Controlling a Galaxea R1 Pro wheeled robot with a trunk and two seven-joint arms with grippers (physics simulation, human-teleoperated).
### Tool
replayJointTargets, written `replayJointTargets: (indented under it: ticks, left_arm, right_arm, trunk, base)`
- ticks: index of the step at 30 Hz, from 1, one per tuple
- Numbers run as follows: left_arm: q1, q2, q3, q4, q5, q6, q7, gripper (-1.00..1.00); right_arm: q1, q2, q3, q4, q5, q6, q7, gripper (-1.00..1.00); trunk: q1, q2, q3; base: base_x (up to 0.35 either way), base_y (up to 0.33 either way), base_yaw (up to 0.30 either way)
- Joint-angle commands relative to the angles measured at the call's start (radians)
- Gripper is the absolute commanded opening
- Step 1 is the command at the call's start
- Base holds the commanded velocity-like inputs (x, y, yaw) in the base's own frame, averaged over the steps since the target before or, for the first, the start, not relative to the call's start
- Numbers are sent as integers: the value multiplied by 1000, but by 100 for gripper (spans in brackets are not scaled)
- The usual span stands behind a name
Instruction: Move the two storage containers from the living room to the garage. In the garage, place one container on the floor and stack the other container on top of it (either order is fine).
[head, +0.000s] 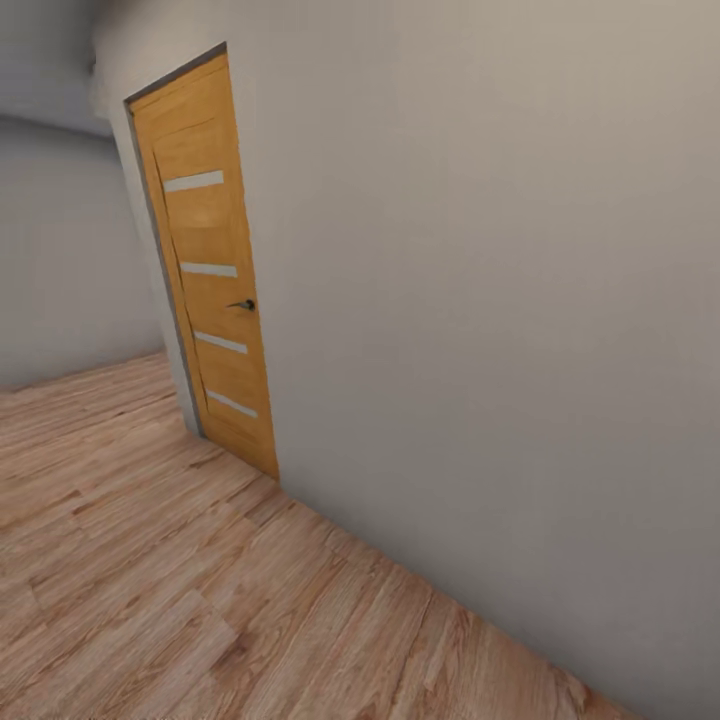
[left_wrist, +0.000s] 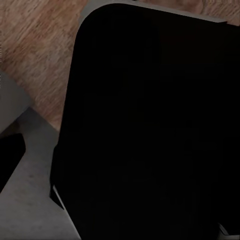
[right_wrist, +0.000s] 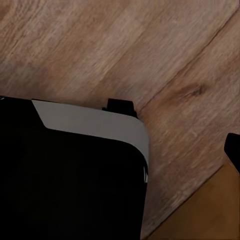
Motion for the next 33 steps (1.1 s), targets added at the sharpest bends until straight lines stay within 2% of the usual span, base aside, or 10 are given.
replayJointTargets:
  ticks: [1, 23, 33]
  left_arm:
    - [0, 0, 4, -1, 3, -1, 0, 100]
    - [0, 1, 4, -1, 3, -1, 1, 100]
    - [0, 0, 4, -1, 3, -1, 1, 100]
  right_arm:
    - [-1, 0, 8, 3, -8, -6, -3, 100]
    - [-1, 2, 8, 3, -11, -1, -5, 100]
    - [-1, 7, 7, 2, -15, -3, -17, 100]
  trunk:
    - [0, -1, 0]
    - [0, -1, 17]
    - [0, -1, 23]
  base:
    - [163, 0, 269]
    - [303, 0, 269]
    - [50, 0, 269]
